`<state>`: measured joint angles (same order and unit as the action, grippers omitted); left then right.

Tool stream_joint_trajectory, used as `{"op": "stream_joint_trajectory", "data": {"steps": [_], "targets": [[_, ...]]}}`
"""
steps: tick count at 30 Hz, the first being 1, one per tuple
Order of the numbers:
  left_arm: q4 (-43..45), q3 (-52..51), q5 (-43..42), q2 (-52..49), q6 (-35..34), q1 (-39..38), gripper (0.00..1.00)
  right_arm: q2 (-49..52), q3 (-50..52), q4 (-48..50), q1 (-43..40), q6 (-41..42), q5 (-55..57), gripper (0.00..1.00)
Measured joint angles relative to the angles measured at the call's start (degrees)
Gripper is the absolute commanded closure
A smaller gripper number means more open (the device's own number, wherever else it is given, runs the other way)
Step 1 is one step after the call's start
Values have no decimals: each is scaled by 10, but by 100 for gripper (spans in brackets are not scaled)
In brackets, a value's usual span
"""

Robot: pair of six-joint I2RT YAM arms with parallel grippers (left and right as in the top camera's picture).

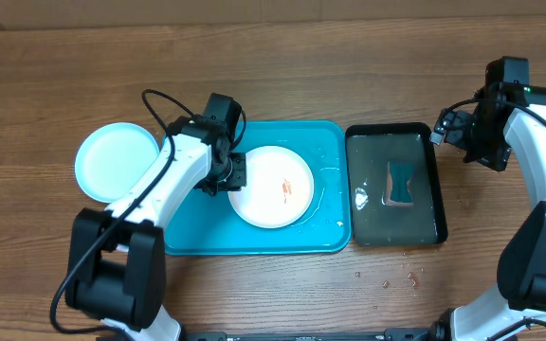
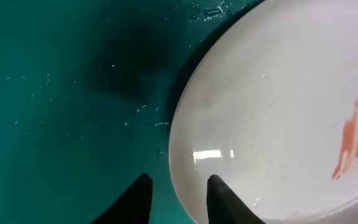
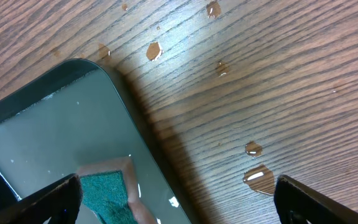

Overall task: Clean dirty plates on tray and stack at the side
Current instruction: 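Slide the white plate to the tray center with left gripper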

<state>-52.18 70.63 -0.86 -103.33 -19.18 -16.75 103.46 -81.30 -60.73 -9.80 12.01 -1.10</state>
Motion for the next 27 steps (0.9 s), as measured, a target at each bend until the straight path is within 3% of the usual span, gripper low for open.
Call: {"op": "stream_joint_trajectory", "data": {"steps": [4, 8, 27], "targets": [[0, 0, 1, -16, -2, 0, 77, 0, 0, 0, 0, 0, 0, 0], [3, 0, 1, -19, -2, 0, 73, 0, 0, 0, 0, 0, 0, 0], [45, -29, 3, -19, -2, 0, 82, 0, 0, 22, 0, 0, -26, 0]]}}
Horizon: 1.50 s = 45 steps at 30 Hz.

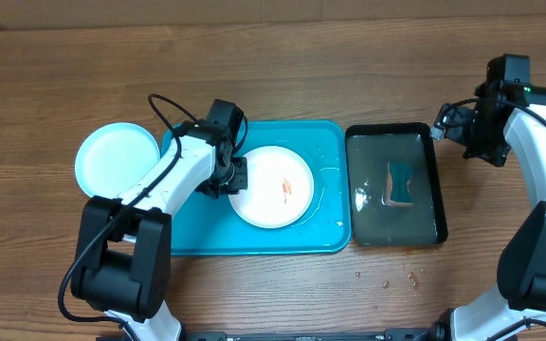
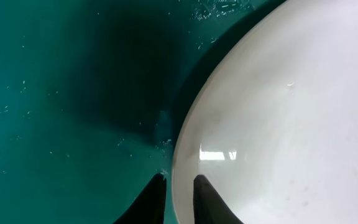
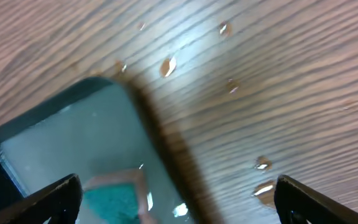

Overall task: Clean dirty plates on tray and stack at the side
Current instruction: 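Slide the white plate to the tray center with left gripper, then grasp the sponge with right gripper and dip it in the water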

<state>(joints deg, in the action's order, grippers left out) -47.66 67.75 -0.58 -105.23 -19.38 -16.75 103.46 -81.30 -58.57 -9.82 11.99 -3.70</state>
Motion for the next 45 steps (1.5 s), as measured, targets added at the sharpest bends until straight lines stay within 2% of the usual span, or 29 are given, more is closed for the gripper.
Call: {"op": "stream_joint_trajectory", "data": {"steps": [6, 10, 16, 21, 25, 29, 32, 35, 37, 41, 43, 45], "targets": [[25, -21, 0, 0, -4, 0, 82, 0, 0, -46, 1, -35, -101, 0], [26, -23, 0, 0, -4, 0, 82, 0, 0, -83, 8, -59, -129, 7], [30, -23, 0, 0, -6, 0, 82, 0, 6, -114, 56, -71, -112, 18], [30, -23, -2, 0, -13, 0, 82, 0, 56, -72, 114, -70, -70, 19], [31, -23, -3, 0, -15, 0, 81, 0, 107, -9, 153, -54, -14, 24], [30, -24, -3, 0, -15, 0, 81, 0, 149, 51, 168, -45, 23, 41], [30, -24, -3, 0, -15, 0, 80, 0, 169, 79, 169, -36, 37, 41], [29, -24, -3, 0, -15, 0, 81, 0, 183, 103, 168, -35, 45, 48], [27, -24, -3, 0, -15, 0, 81, 0, 189, 115, 169, -34, 47, 62], [27, -24, -3, 0, -15, 0, 80, 0, 191, 125, 169, -35, 50, 96], [27, -24, -3, 0, -15, 0, 80, 0, 190, 123, 169, -33, 52, 96], [27, -24, -2, 0, -15, 0, 73, 0, 188, 108, 169, -30, 52, 96]]}}
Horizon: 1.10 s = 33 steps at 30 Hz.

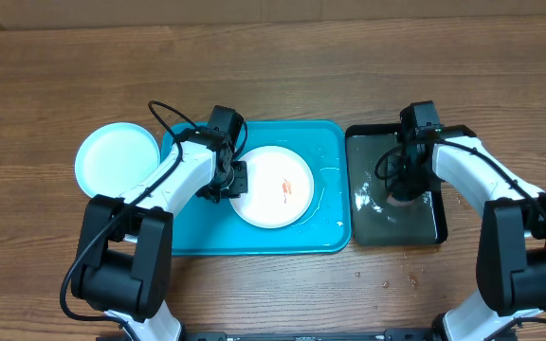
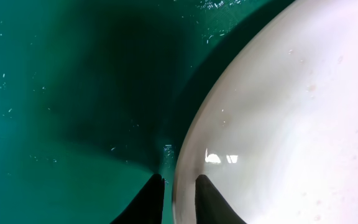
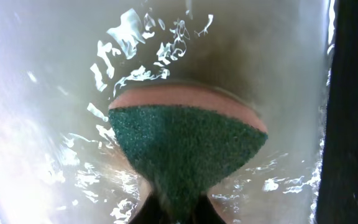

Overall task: Clean dirty plates on tray and stack at the side
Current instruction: 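Grasp the sponge with right gripper and dip it in the water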

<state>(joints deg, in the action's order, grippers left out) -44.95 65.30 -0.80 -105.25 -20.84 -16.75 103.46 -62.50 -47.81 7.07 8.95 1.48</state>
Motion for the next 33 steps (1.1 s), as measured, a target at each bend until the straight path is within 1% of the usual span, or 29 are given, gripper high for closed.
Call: {"op": "stream_joint_trajectory", "data": {"steps": [3, 4, 6, 7, 11, 16, 22, 24, 25, 26, 27, 28, 33], "targets": [[3, 0, 2, 0, -2, 0, 72, 0, -15, -32, 0, 0, -2, 96], [7, 0, 2, 0, -2, 0, 77, 0, -26, -45, 0, 0, -5, 96], [15, 0, 3, 0, -5, 0, 91, 0, -45, -59, 0, 0, -7, 96], [19, 0, 4, 0, -6, 0, 95, 0, -53, -66, 0, 0, -8, 96], [24, 0, 6, 0, -2, 0, 96, 0, -76, -86, 0, 0, -17, 96], [23, 0, -2, 0, -3, 7, 96, 0, -77, -102, 0, 0, -28, 96], [22, 0, -36, 0, -5, 17, 95, -1, -89, -123, 0, -12, -52, 96], [22, 0, -51, 0, -5, 19, 79, -4, -93, -124, 0, -19, -57, 96], [23, 0, -54, 0, -5, 20, 77, -6, -95, -125, 0, -22, -59, 96], [25, 0, -57, 0, -9, 22, 78, -7, -95, -125, 0, -24, -60, 96], [29, 0, -58, 0, -13, 22, 85, -9, -95, -125, 0, -26, -61, 96], [33, 0, -59, 0, -16, 23, 96, -9, -95, -127, 0, -28, -62, 96], [33, 0, -64, 0, -17, 33, 96, -10, -95, -131, 0, -31, -66, 96]]}}
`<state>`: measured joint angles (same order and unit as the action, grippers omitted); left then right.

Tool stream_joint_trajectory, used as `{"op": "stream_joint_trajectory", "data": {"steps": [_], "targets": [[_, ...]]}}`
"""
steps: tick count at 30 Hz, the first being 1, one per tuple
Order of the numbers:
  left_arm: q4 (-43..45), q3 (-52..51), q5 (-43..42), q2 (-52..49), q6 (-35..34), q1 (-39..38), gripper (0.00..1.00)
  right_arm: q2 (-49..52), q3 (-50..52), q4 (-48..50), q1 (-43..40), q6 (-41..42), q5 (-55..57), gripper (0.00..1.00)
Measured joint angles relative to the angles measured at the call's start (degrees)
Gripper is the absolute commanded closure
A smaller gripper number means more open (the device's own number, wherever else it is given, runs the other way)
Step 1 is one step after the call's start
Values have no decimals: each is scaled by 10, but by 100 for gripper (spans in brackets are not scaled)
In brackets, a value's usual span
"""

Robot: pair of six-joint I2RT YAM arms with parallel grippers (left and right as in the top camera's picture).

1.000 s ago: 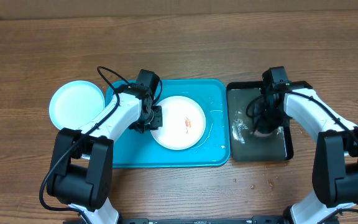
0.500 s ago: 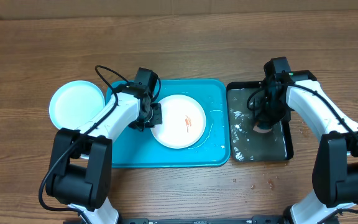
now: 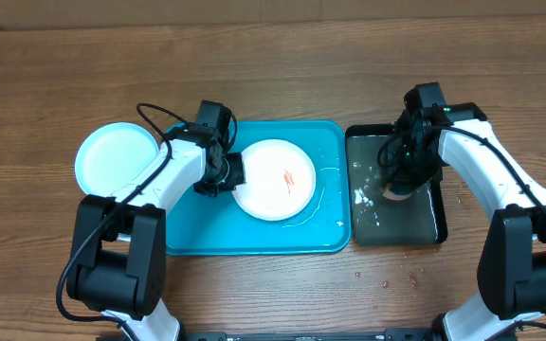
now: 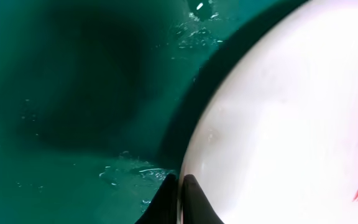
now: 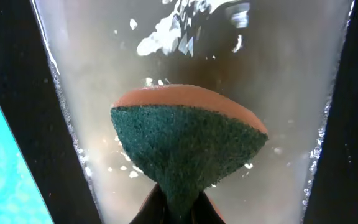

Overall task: Clean dirty plates on tray and stack at the side
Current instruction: 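Grasp the sponge with right gripper and dip it in the water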

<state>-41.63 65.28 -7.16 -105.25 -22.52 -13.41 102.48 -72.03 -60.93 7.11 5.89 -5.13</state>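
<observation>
A white plate [image 3: 275, 179] with an orange-red smear lies on the teal tray [image 3: 192, 232], its left side raised. My left gripper [image 3: 231, 174] is shut on that plate's left rim [image 4: 194, 155]. A clean white plate [image 3: 115, 160] rests on the table left of the tray. My right gripper [image 3: 401, 186] is shut on a green and orange sponge [image 5: 188, 140], held just above the soapy water in the black basin [image 3: 434, 223].
Water drops lie on the wood [image 3: 396, 278] in front of the basin. Foam floats on the basin water [image 5: 185, 31]. Both arms' cables arch over the tray and basin edges.
My left gripper has closed fully on the plate rim and the plate has shifted slightly up and to the right. My right gripper has raised the sponge out of the water.
First my left gripper stood open astride the smeared plate's rim while the right one hung open over the table beyond the basin. Later the left jaws narrowed on the rim. Then the right gripper was down in the basin, shut on the sponge, now lifted.
</observation>
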Motion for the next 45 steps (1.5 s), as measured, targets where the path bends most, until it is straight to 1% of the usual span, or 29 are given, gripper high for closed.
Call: {"op": "stream_joint_trajectory", "data": {"steps": [2, 3, 4, 5, 7, 8, 9, 10, 18, 26, 30, 34, 40, 43, 45], "targets": [[-12, 0, -5, 0, -5, 1, 96, 0, 0, -5, 0, 0, 0, 96], [-19, 0, -10, 0, -10, 1, 91, 0, 0, -7, 0, -1, 0, 96], [-23, 0, -13, 0, -11, 2, 80, 0, 0, -9, 0, -1, 0, 96], [-26, 0, -15, 0, -13, 2, 74, 0, 0, -9, 1, -2, 0, 96], [-24, 0, -16, 0, -16, 2, 70, 0, 0, -10, 2, -2, 0, 96], [-19, 0, -16, 0, -17, 2, 80, 0, 0, -10, 3, -2, 1, 96], [-13, 0, -14, 0, -21, 2, 94, 0, 0, -11, 5, -2, 3, 96], [-9, 0, -12, 0, -23, 2, 96, 0, 0, -11, 7, -2, 7, 96], [-9, 0, -10, 0, -19, 2, 96, 0, -1, -13, 22, -2, 18, 96], [-17, 0, -11, 0, -15, 2, 96, 0, -57, -87, 23, -2, 24, 96], [-23, 0, -21, 0, -15, 2, 96, -3, -63, -102, 23, -2, 24, 96], [-25, 0, -27, 0, -15, 0, 96, -3, -56, -87, 23, -2, 24, 96], [-25, 0, -35, 0, -15, -19, 96, -3, -11, -40, 23, -1, 24, 96], [-25, 0, -38, 0, -14, -30, 96, -3, -7, -47, 23, -1, 24, 96], [-25, 0, -40, 0, -14, -34, 96, -3, -18, -71, 23, -1, 24, 96]]}}
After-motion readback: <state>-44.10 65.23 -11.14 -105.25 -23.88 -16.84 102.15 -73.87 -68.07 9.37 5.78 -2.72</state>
